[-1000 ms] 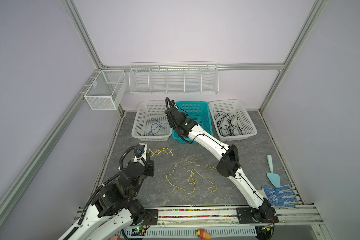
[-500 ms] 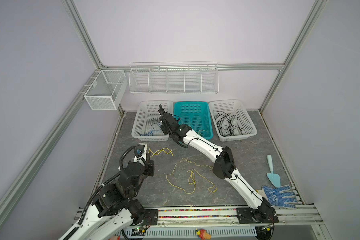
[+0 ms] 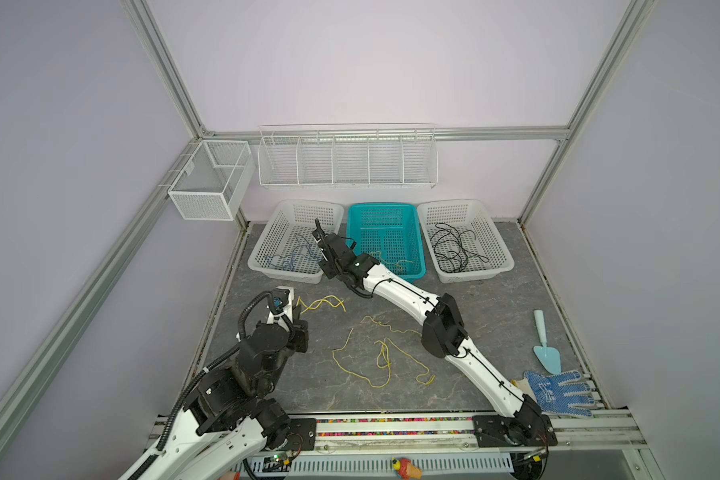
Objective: Untangle the cables
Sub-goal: 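Lower the blue wire into the white basket and open the right gripper, then draw the right gripper back from the baskets toward its side, then carry the yellow wire to the teal basket with the left gripper while right gripper rests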
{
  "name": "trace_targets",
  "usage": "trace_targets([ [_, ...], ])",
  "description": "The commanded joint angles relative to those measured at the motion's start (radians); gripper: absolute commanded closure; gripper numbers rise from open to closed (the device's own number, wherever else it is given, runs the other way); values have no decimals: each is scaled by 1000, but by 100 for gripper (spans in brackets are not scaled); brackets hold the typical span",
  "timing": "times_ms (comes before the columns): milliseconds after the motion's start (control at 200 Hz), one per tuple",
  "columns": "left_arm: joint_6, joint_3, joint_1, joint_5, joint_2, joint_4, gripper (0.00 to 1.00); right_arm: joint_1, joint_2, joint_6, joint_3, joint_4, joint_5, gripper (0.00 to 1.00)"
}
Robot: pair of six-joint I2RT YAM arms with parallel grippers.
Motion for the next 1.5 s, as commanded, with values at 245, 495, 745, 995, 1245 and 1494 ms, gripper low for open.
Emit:
trace_targets([
  [245,10,15,8,3,3,-11,100,-1,-57,-19,-2,-17,-37,75],
  [495,10,14,10,-3,5,-11,100,-3,-132,18,-17,0,-88,52],
  [745,12,12,10,-7,7,-11,100,-53,-284,119,-73,-8,-174,35],
  [995,15,9,10,7,28,-4,100,-107,-613,166,-420,8,-190,31],
  [1245,0,59,11,44,136,48,100,-111,-1203,177,-1146,262,-107,16],
  [1494,36,251,10,104,440,72,100,-113,-1636,251,-1523,179,-4,12],
])
